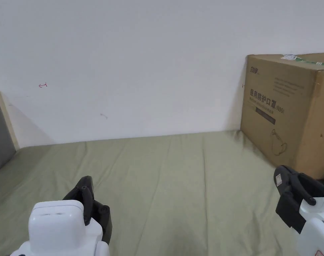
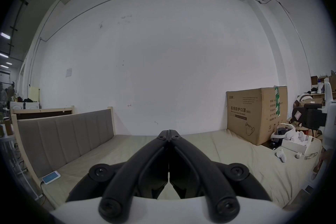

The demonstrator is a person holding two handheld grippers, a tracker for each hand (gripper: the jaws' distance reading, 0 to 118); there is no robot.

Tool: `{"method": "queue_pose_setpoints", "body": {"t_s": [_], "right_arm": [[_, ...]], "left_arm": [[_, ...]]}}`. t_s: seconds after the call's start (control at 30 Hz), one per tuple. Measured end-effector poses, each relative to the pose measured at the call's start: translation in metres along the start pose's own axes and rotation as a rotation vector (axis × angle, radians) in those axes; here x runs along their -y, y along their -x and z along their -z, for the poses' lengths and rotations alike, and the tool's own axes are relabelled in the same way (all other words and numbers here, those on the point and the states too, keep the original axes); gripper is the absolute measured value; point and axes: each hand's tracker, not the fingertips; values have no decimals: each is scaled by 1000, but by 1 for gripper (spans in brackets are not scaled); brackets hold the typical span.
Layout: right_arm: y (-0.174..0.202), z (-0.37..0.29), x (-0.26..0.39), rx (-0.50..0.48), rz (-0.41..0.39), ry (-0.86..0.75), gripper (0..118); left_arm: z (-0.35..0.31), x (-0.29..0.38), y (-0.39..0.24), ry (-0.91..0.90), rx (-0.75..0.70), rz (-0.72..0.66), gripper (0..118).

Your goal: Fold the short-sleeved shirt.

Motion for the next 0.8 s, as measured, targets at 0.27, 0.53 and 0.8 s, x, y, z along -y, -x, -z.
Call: {"method": "queue_pose_setpoints", "body": {"t_s": [0.27,0.53,0.8], "right_arm": [[9,1,-3,69,-65,4,87],[17,1,0,48,-99,3,118],[26,1,4,59,-164,10,118]], "left_arm": [[13,5,7,54,28,-37,118],[12,4,9,62,51,-51,118],[15,10,8,84,65,-23,118]]}}
